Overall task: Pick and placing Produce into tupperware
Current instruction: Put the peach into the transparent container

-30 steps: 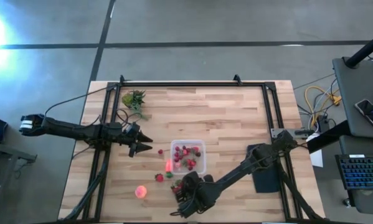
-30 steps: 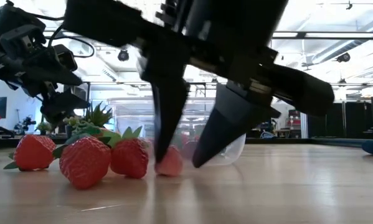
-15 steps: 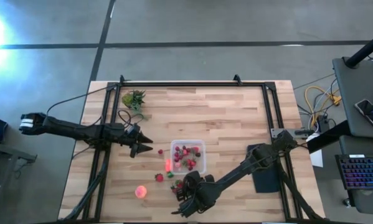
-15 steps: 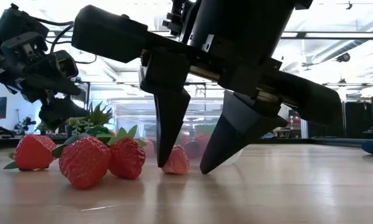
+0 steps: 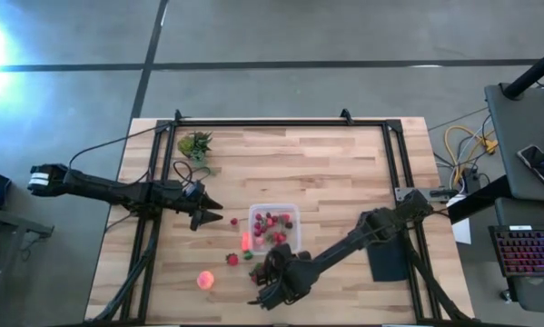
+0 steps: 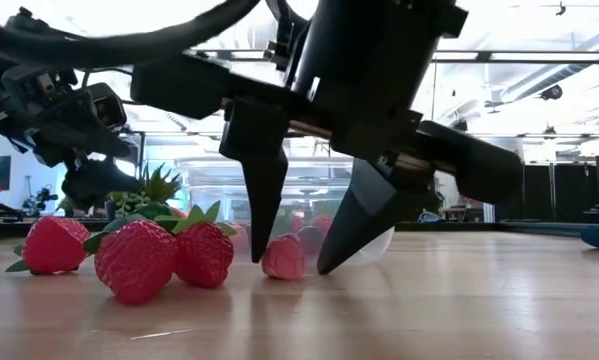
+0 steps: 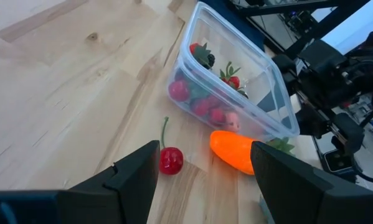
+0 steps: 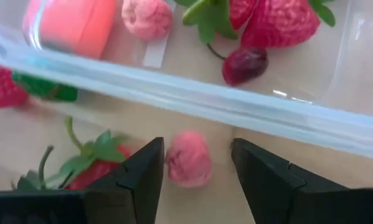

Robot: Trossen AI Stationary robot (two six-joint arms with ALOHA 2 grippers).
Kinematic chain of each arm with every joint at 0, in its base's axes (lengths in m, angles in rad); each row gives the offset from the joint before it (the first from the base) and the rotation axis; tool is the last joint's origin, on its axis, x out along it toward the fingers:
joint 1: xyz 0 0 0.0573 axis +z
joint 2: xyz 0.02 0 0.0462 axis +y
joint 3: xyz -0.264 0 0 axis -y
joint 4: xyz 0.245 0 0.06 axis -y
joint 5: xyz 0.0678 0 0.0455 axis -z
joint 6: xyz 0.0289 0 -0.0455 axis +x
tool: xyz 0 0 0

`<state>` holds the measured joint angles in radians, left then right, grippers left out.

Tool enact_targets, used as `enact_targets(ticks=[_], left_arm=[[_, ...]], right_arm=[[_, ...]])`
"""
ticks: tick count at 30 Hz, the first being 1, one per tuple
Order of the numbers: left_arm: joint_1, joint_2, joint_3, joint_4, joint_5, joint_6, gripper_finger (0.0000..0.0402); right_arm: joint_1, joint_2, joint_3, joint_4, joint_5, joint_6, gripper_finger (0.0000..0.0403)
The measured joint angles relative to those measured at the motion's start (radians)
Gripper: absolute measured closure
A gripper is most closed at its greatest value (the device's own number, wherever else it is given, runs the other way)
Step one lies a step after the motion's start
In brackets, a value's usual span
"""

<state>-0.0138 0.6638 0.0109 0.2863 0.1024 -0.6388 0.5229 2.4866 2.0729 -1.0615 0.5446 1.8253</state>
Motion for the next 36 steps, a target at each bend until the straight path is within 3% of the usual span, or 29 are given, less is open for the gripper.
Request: enact_targets(ticks=[6,20,29,36], left_arm=[[0.0,0.009,0.0,-0.001,0.0,0.0,0.0164],[0.0,0.015,0.002,0.03,0.0,0.0,0.0164],[0.0,0.037,0.002,0.052,-0.003,-0.003,0.0164],[0.0,0.049,0.002,0.047,0.016,-0.06,0.0164]], right_arm=[[-0.013,0.0,-0.005,-0.001,0.006,0.007,0.0222],[-0.017,0.003,0.012,0.001,-0.004,0.019,0.0295],[-0.015,0.003,0.034,0.04,-0.099,-0.054,0.0277],[-0.004,0.003,0.029,0.048,-0.1,-0.023,0.0247]])
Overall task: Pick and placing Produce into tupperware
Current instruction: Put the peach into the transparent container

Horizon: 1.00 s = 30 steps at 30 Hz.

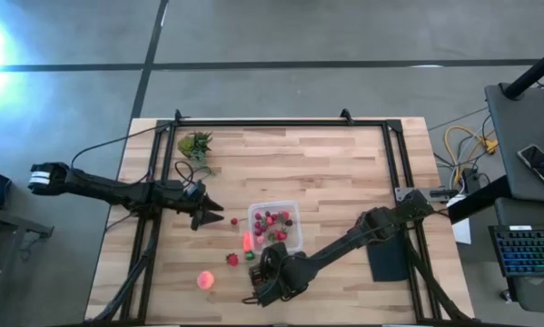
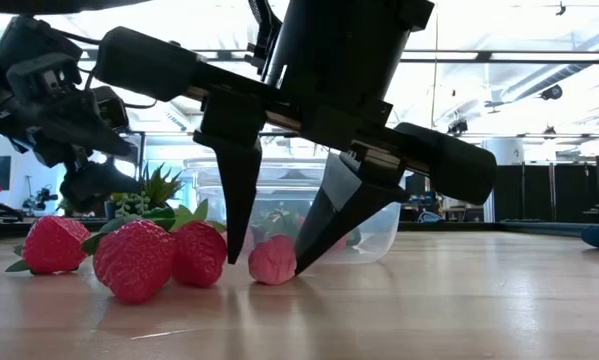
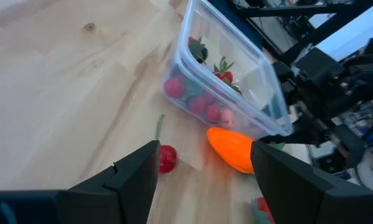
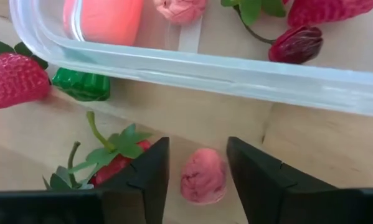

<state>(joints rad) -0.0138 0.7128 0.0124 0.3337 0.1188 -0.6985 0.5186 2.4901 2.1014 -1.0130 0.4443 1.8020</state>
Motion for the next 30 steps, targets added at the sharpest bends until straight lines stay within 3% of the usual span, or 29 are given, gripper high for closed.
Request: enact_targets(ticks=[9,23,30], left_arm=[[-0.001,-0.013,0.0,0.002,0.019,-0.003,0.0164],[-0.001,-0.015,0.0,0.002,0.026,-0.004,0.0164],[0.0,-0.018,0.001,0.0,0.034,-0.004,0.0164]], right_arm=[[0.004,-0.004,-0.009,0.0,-0.051,0.003,0.0233],[0.005,-0.004,-0.011,-0.009,-0.081,0.025,0.028],[0.027,0.004,0.065,-0.044,-0.083,0.041,0.0298]])
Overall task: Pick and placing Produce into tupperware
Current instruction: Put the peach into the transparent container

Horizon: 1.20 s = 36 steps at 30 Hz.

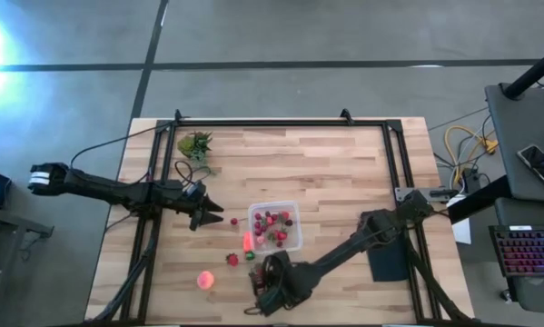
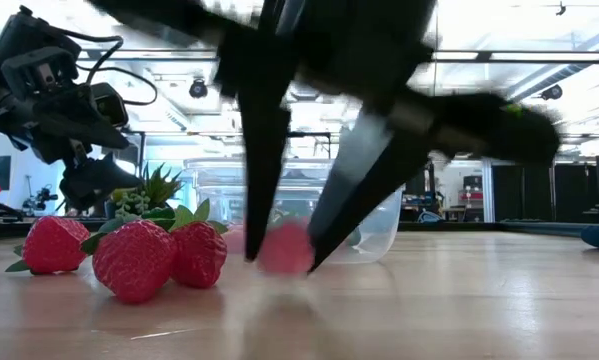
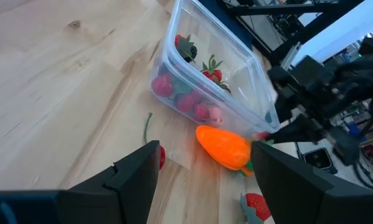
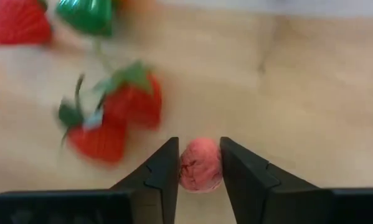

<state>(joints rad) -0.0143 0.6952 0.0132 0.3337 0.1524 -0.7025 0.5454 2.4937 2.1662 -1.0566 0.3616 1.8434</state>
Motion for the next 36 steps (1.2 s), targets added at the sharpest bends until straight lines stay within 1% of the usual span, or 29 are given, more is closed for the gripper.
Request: enact_targets(ticks=[3,7,11,14,18,22,27,33,34,36], left_arm=[[0.0,-0.003,0.0,0.002,0.002,0.0,0.0164],[0.001,-0.007,0.001,0.016,0.017,-0.002,0.0164],[0.001,-0.01,0.001,0.071,0.03,-0.001,0.0164],[0.001,-0.008,0.001,0.11,0.03,-0.001,0.0164],[0.001,-0.006,0.001,0.125,0.03,0.001,0.0164],[0.001,-0.001,0.001,0.121,0.031,0.0,0.0164],[0.0,0.012,0.001,0.123,0.031,0.001,0.0164],[0.0,0.035,0.0,0.122,0.031,0.0,0.0164],[0.0,0.038,0.0,0.123,0.036,0.0,0.0164],[0.0,0.043,0.0,0.122,0.064,0.001,0.0164]], right_arm=[[0.017,0.0,0.069,-0.065,0.011,0.02,0.03],[0.028,0.0,0.189,-0.221,0.074,0.054,0.03],[0.007,-0.061,0.167,-0.334,0.101,0.059,0.03],[-0.045,-0.084,0.167,-0.444,0.118,0.012,0.03],[-0.122,-0.094,0.167,-0.448,0.136,-0.118,0.03],[-0.18,-0.097,0.154,-0.447,0.088,-0.198,0.0296],[-0.205,-0.093,0.121,-0.385,0.078,-0.283,0.0257],[-0.21,-0.094,0.129,-0.374,0.085,-0.303,0.0186],[-0.201,-0.094,0.138,-0.366,0.09,-0.325,0.0176],[-0.166,-0.095,0.158,-0.297,0.105,-0.423,0.016]])
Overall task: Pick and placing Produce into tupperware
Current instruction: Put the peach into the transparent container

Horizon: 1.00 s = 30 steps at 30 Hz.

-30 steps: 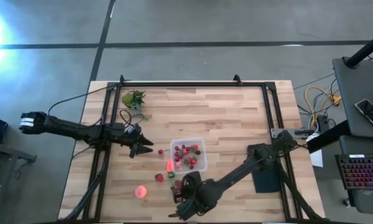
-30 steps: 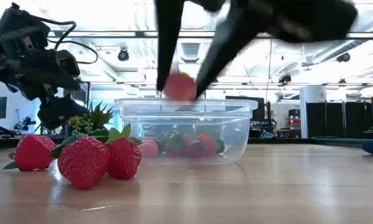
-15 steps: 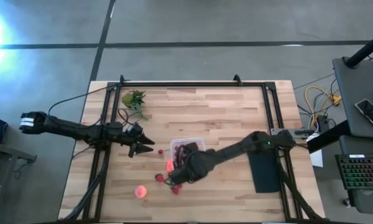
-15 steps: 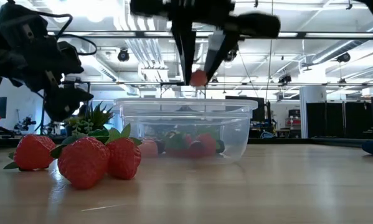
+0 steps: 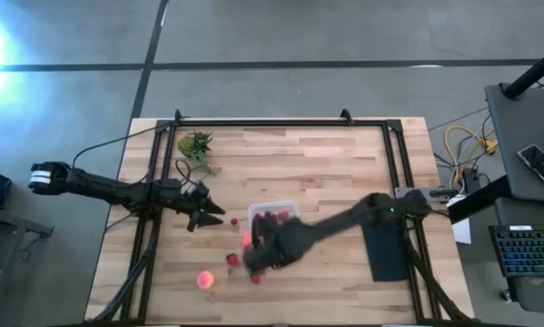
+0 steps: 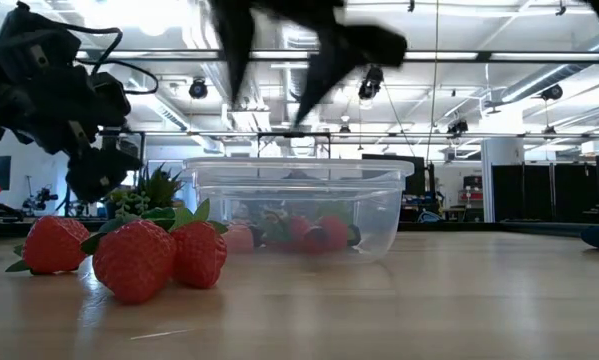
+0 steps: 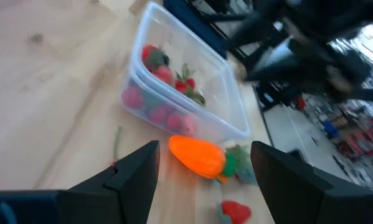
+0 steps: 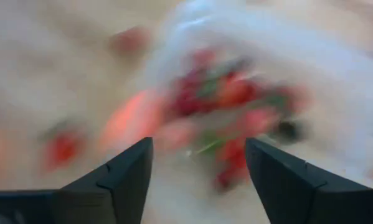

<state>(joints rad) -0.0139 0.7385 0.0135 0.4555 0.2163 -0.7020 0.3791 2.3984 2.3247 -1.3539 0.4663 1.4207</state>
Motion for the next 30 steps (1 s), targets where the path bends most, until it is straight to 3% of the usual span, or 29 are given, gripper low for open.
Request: enact_targets(ticks=[3,6,9,15,19,26,30], left_arm=[[-0.008,0.001,0.001,0.02,0.087,0.003,0.0164],[-0.06,-0.006,0.018,0.04,0.182,0.002,0.0165],[-0.177,-0.012,0.073,-0.016,0.186,0.049,0.0176],[-0.489,0.068,0.286,-0.292,-0.082,0.227,0.0215],[-0.621,0.179,0.4,-0.428,-0.222,0.261,0.0217],[-0.796,0.345,0.5,-0.659,-0.213,0.099,0.0185],[-0.861,0.412,0.535,-0.689,-0.221,0.028,0.015]], right_arm=[[0.071,-0.002,0.02,0.12,-0.02,-0.088,0.015],[0.131,-0.002,0.02,0.136,-0.027,-0.02,0.015],[0.184,-0.002,0.02,0.131,0.004,0.051,0.0156],[0.281,0.007,0.018,0.077,-0.01,0.218,0.0162],[0.305,0.008,0.01,0.048,-0.001,0.327,0.016],[0.335,0.008,0.01,0.044,-0.002,0.344,0.0157],[0.335,0.008,0.009,0.041,0.009,0.336,0.0158]])
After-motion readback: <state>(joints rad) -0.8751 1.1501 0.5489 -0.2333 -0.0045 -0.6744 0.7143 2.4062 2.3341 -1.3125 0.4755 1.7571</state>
